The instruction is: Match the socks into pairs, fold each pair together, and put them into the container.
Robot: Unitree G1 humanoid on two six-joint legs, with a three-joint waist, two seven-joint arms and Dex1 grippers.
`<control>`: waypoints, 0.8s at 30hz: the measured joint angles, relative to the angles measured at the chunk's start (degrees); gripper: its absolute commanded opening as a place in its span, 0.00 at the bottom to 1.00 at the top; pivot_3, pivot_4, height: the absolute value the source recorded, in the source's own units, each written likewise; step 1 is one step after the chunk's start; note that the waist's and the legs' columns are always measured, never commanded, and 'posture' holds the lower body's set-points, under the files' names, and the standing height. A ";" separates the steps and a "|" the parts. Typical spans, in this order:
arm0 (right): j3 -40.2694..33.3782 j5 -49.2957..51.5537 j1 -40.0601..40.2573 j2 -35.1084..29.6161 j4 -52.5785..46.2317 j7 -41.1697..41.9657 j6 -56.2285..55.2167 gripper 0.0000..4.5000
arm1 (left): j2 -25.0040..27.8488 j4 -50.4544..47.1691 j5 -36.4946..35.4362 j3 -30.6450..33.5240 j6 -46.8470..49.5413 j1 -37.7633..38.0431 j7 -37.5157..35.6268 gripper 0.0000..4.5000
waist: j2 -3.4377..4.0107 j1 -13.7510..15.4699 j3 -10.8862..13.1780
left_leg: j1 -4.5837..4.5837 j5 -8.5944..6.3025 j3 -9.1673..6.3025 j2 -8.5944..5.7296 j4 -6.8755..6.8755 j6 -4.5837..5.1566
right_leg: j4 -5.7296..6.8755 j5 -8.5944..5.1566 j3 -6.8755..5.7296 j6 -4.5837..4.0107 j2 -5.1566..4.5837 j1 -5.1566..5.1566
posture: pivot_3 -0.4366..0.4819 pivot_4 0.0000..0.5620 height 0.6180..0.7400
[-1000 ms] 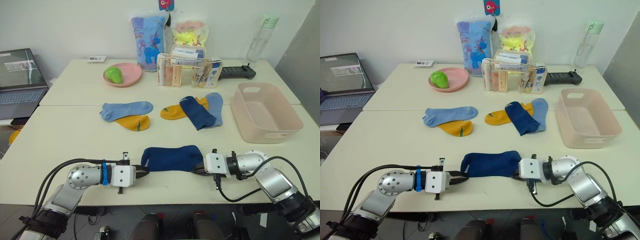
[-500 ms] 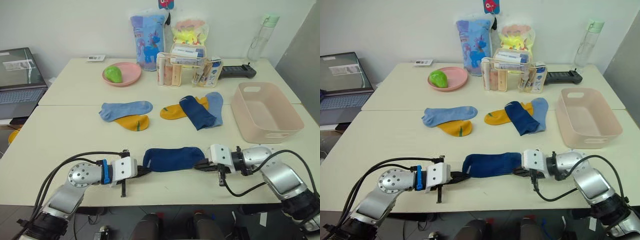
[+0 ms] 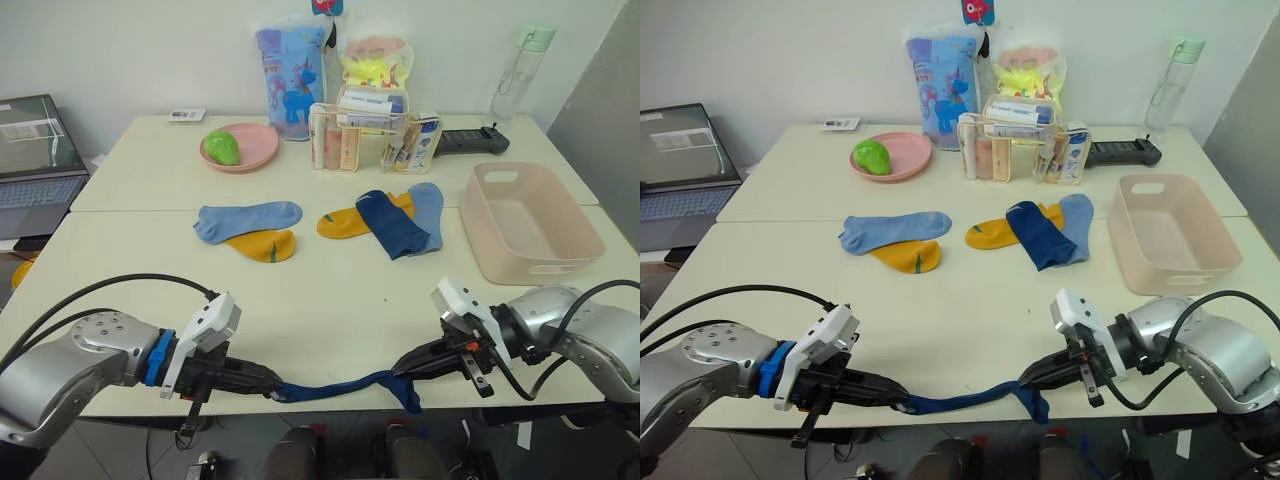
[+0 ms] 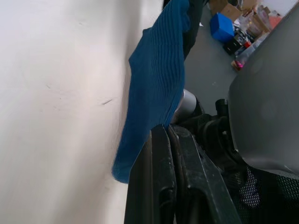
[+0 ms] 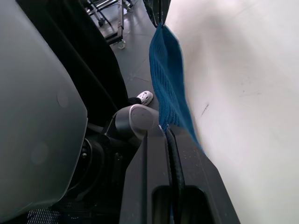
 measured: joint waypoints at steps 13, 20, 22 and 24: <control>8.76 -20.85 -10.36 5.13 23.70 -0.72 -21.12 0.00 | -15.87 16.50 27.29 -14.33 -14.29 -17.09 12.69 0.00 | -0.19 0.15 0.11 | -0.05 0.15 0.02 -0.06 0.06 -0.27 | 0.01 0.02 0.00 0.01 -0.02 -0.04 | 0.48 0.27 1.00; 9.72 -25.83 -12.63 8.33 31.71 0.30 -27.17 0.00 | -19.76 25.58 37.12 -16.78 -25.12 -21.87 14.29 0.00 | -0.19 -0.06 0.11 | -0.08 0.18 0.02 -0.05 0.08 -0.30 | 0.03 0.01 0.01 0.01 -0.01 -0.08 | 0.48 0.27 1.00; 9.71 -26.88 -12.66 8.59 33.57 0.40 -28.41 0.05 | -21.11 27.13 38.24 -16.77 -26.61 -22.65 14.38 0.04 | -0.19 -0.06 0.11 | -0.07 0.18 0.01 -0.06 0.09 -0.30 | 0.05 0.01 0.01 0.01 -0.01 -0.08 | 0.48 0.27 1.00; 8.91 -27.33 -12.85 9.03 35.75 -0.18 -29.29 0.15 | -22.32 28.37 38.59 -16.60 -27.27 -23.41 14.61 0.13 | -0.19 0.04 0.11 | -0.08 0.18 0.01 -0.07 0.11 -0.30 | 0.06 0.01 0.01 0.01 -0.01 -0.07 | 0.48 0.27 1.00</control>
